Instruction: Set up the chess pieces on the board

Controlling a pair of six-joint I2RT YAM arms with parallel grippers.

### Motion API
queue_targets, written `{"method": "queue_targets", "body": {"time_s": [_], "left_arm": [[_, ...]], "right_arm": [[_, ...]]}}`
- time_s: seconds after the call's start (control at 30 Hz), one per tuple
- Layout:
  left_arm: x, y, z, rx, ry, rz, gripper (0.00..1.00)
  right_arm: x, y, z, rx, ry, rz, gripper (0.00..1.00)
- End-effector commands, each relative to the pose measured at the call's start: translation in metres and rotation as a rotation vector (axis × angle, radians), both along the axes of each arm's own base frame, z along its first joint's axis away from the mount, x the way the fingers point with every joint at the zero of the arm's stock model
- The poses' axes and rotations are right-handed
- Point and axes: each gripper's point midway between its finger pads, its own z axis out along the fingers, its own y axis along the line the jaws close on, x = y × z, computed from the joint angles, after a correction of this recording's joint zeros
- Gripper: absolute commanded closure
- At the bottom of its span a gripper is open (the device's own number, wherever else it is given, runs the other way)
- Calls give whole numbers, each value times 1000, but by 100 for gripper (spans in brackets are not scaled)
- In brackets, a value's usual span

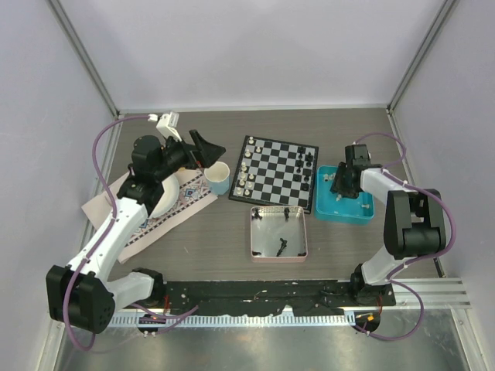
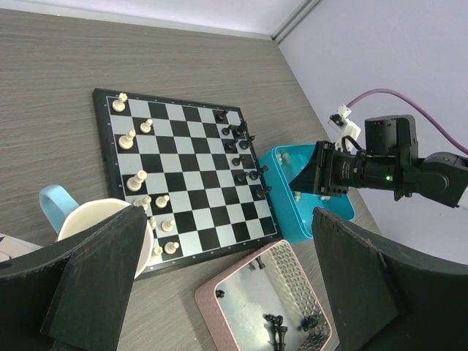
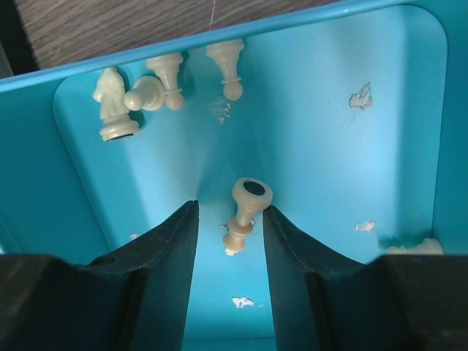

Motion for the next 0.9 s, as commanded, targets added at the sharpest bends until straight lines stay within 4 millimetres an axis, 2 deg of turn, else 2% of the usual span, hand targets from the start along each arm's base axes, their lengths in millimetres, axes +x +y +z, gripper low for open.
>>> {"method": "queue_targets", "body": {"time_s": [0.0, 0.07, 0.1, 0.13, 0.27, 0.47, 0.67, 0.73, 0.87], "left_arm": [[1, -6, 28, -24, -87, -26, 0], [1, -6, 28, -24, -87, -26, 0], [2, -6, 28, -24, -86, -26, 0], [2, -6, 28, -23, -87, -28, 1], [2, -9, 27, -24, -84, -37, 0], [0, -15, 28, -22, -89, -64, 0], [-6, -21, 30, -12, -106, -97, 0], [-9, -24, 32, -3, -123, -119, 0], [-20, -42, 35, 28, -166, -203, 0]], "right_arm": [[18, -6, 10, -11, -50, -8, 55], [18, -7, 8, -15, -46, -20, 57], [17, -19, 6, -26, -41, -56, 58], [17, -23, 6, -25, -43, -68, 58], [19, -30, 4, -30, -49, -88, 59], [21, -28, 1, -9, -50, -91, 62], [19, -23, 4, 31, -54, -88, 72], [18, -21, 5, 62, -53, -91, 78], [19, -19, 13, 155, -68, -128, 85]]}}
